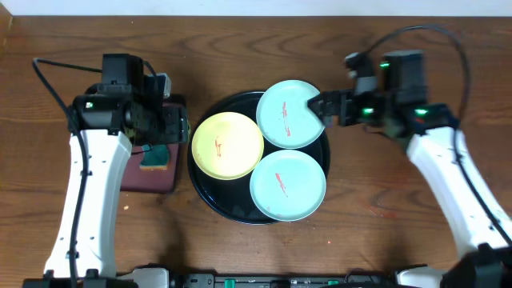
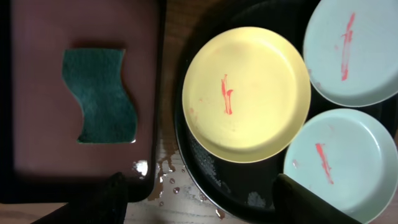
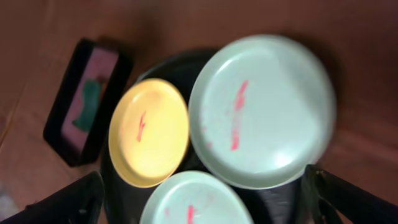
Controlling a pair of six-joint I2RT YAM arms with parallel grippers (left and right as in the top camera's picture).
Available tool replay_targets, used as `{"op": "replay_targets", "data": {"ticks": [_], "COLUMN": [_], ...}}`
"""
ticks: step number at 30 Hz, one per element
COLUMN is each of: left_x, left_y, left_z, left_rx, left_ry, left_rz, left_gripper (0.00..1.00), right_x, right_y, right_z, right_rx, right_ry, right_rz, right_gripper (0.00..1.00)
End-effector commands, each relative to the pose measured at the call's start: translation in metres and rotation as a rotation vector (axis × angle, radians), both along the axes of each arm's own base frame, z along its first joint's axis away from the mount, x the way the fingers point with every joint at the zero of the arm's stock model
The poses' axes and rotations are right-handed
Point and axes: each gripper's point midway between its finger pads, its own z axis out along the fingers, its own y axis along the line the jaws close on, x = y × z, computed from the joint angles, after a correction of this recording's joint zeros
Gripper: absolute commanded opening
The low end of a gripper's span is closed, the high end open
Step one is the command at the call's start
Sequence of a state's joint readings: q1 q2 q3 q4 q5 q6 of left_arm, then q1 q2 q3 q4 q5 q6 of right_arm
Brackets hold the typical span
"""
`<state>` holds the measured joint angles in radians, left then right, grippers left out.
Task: Clean dirty plates on tray and stack at the side
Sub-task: 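Move left gripper to the sponge and right gripper to the yellow plate rim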
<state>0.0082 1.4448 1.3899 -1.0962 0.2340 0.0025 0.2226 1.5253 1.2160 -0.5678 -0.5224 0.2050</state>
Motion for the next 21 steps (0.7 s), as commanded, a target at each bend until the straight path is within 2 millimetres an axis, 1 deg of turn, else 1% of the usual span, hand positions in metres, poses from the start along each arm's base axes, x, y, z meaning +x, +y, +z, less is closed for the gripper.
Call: {"op": "replay_targets", "data": {"ticks": [1, 4, 7, 10, 12, 15, 19, 21], "left_x": [0.004, 0.003, 0.002, 0.005, 0.007, 0.010, 0.010, 0.010], "left_y": [0.019, 0.045, 0.060, 0.067, 0.070, 0.072, 0.072, 0.072], "left_z": [0.002, 0.001, 0.002, 0.003, 0.004, 0.005, 0.002, -0.003], "left_rx": [0.065, 0.141, 0.167, 0.167, 0.167, 0.167, 0.167, 0.168], "left_ry": [-0.002, 0.006, 0.005, -0.007, -0.016, -0.031, -0.021, -0.008], "left_rz": [0.095, 0.223, 0.274, 0.296, 0.303, 0.309, 0.309, 0.308], "left_gripper": [0.75, 0.75, 0.75, 0.75, 0.75, 0.75, 0.75, 0.75], "right_x": [0.002, 0.003, 0.002, 0.000, -0.002, -0.007, -0.014, -0.018], "right_y": [0.021, 0.038, 0.057, 0.071, 0.077, 0.093, 0.104, 0.108], "right_z": [-0.012, -0.017, -0.024, -0.040, -0.056, -0.075, -0.102, -0.111], "right_rx": [-0.017, -0.006, -0.012, -0.076, -0.139, -0.170, -0.247, -0.279], "right_ry": [0.075, 0.118, 0.174, 0.239, 0.281, 0.312, 0.337, 0.342], "right_rz": [-0.064, -0.060, -0.045, -0.039, -0.057, -0.048, -0.080, -0.080], "right_gripper": [0.98, 0.88, 0.82, 0.75, 0.72, 0.70, 0.67, 0.63]}}
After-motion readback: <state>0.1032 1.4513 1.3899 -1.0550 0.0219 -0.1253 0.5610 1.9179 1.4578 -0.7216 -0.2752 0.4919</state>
